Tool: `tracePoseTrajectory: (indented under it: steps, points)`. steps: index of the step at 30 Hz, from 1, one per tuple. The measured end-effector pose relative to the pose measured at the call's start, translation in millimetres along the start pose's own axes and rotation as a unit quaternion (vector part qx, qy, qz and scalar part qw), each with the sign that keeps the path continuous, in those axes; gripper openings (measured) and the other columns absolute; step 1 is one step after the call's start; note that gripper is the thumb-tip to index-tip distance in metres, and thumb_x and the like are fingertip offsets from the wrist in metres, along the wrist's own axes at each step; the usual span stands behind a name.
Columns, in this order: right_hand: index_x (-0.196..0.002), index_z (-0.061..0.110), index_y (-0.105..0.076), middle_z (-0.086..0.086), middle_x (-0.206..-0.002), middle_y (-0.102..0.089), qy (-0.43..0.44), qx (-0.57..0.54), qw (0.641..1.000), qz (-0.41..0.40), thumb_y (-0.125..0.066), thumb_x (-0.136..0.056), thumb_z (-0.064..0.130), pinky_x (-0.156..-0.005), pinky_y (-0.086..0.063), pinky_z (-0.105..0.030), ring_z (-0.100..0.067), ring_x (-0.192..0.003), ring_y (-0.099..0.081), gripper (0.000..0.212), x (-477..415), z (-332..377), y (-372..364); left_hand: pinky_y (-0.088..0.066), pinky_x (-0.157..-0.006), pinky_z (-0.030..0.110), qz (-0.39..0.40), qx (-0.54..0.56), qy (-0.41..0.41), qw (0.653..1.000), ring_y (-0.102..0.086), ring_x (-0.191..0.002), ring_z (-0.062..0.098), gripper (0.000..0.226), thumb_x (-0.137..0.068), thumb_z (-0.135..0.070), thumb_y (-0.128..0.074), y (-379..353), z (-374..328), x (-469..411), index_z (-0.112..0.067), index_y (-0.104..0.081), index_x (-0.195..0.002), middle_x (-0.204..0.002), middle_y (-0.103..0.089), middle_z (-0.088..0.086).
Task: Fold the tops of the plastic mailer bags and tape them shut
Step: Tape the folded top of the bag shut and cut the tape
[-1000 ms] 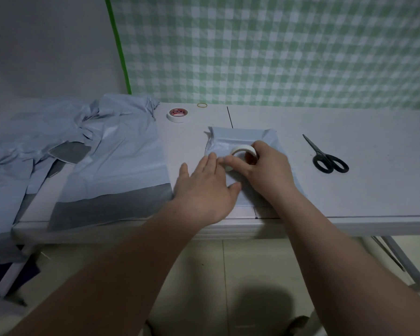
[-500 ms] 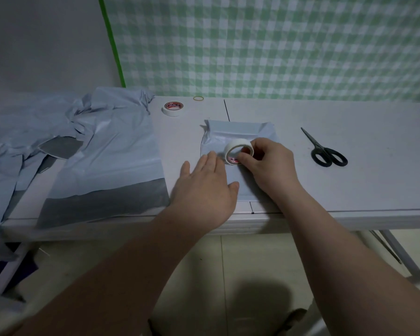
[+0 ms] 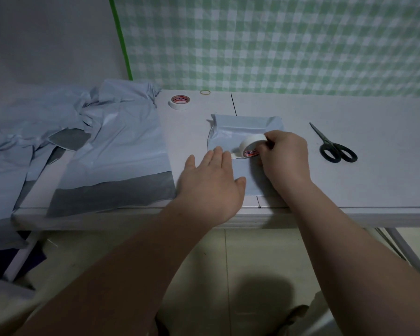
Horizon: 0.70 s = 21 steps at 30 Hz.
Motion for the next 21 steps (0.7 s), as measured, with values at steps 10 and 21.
tracePoseTrajectory:
  steps: [10, 21]
  points:
    - [-0.069, 0.009, -0.048, -0.009, -0.076, -0.043, 0.025, 0.06, 0.998, -0.022, -0.046, -0.086, 0.004, -0.059, -0.02, -0.031, -0.026, -0.071, -0.04, 0.017, 3, 3, 13, 0.0, -0.119, 0.046, -0.008, -0.008, -0.007, 1.0, 0.002, -0.147, 0.018, 0.064, -0.099, -0.046, -0.014, 0, 0, -2, -0.013, 0.001, -0.152, -0.161, 0.005, 0.006]
    - [-0.093, 0.016, -0.073, 0.0, -0.086, -0.07, -0.004, -0.059, 0.998, 0.025, -0.06, -0.088, 0.025, -0.063, -0.029, -0.017, -0.012, -0.079, -0.057, 0.016, 3, -14, 7, -0.003, -0.118, 0.047, -0.02, 0.01, -0.011, 1.0, 0.001, -0.147, 0.021, 0.068, -0.097, -0.055, -0.016, 2, -3, 0, -0.018, -0.001, -0.152, -0.16, 0.006, 0.005]
Point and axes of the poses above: each hand's wrist, its own x-axis away from the middle knuckle, its own y-axis out of the back of the hand, z = x × y, the point moved 8 cm from there along -x, towards the middle knuckle
